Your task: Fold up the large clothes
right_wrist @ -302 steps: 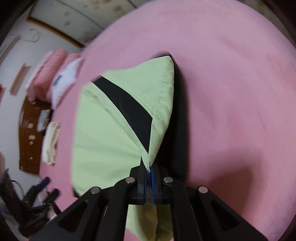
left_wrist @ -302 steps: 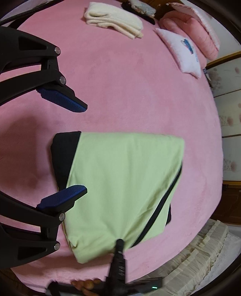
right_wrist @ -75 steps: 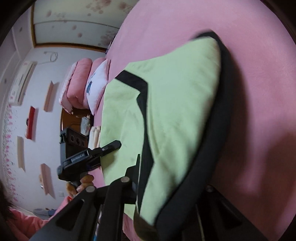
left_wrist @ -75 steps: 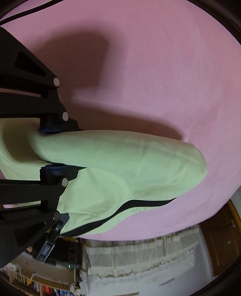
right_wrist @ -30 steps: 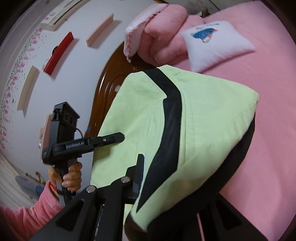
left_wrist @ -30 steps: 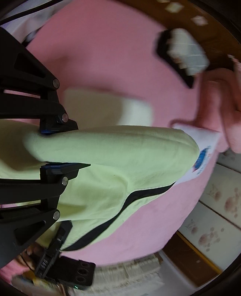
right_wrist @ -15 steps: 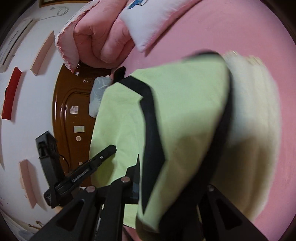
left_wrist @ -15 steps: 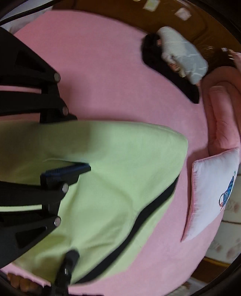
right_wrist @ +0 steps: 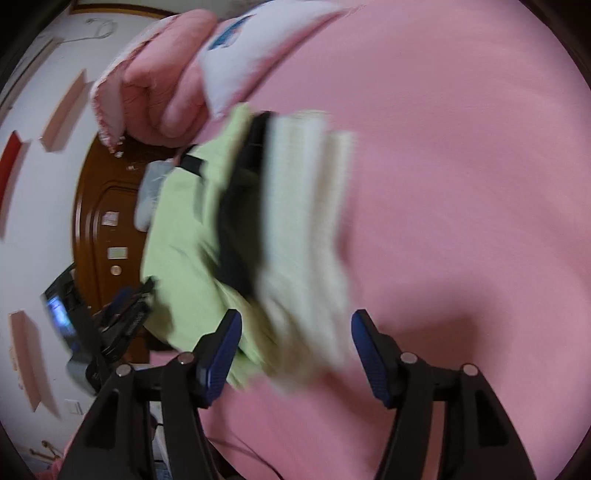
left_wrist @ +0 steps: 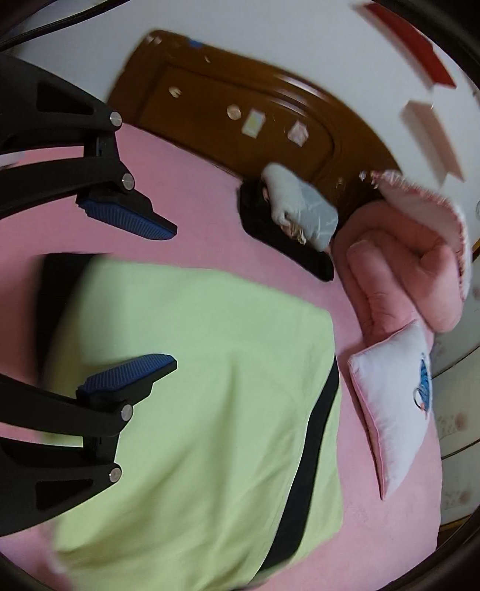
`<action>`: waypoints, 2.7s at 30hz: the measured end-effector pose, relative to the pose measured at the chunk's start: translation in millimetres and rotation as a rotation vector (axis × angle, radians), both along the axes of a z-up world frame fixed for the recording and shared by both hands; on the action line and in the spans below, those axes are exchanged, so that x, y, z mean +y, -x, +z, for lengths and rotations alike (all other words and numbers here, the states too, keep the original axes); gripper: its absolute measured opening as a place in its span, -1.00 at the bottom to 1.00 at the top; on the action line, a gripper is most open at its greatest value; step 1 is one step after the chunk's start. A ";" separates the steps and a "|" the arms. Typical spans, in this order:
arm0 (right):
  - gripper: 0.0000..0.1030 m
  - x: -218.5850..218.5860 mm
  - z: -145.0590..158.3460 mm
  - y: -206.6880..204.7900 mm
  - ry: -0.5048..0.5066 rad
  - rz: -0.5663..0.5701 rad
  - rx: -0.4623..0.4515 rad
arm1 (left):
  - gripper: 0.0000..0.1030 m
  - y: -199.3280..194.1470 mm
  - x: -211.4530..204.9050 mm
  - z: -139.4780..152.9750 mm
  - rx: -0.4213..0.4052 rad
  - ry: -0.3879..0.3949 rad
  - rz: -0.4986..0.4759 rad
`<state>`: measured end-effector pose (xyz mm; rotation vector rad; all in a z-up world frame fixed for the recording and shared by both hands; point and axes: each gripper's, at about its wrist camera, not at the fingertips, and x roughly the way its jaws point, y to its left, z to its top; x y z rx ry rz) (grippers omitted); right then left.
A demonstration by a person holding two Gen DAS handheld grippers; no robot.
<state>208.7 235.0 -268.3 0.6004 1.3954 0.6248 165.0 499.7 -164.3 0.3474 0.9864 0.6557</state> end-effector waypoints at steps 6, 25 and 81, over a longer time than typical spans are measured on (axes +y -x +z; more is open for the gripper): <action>0.49 -115.9 -20.1 67.5 0.298 -0.116 0.100 | 0.38 67.8 -90.6 8.0 0.085 0.205 0.058; 0.80 -463.3 14.5 235.1 0.538 -0.186 0.087 | 0.41 197.4 -453.1 9.9 0.319 0.595 0.032; 1.00 -535.2 272.4 350.8 0.665 -0.171 -0.415 | 0.99 295.5 -625.7 195.5 -0.015 0.576 -0.288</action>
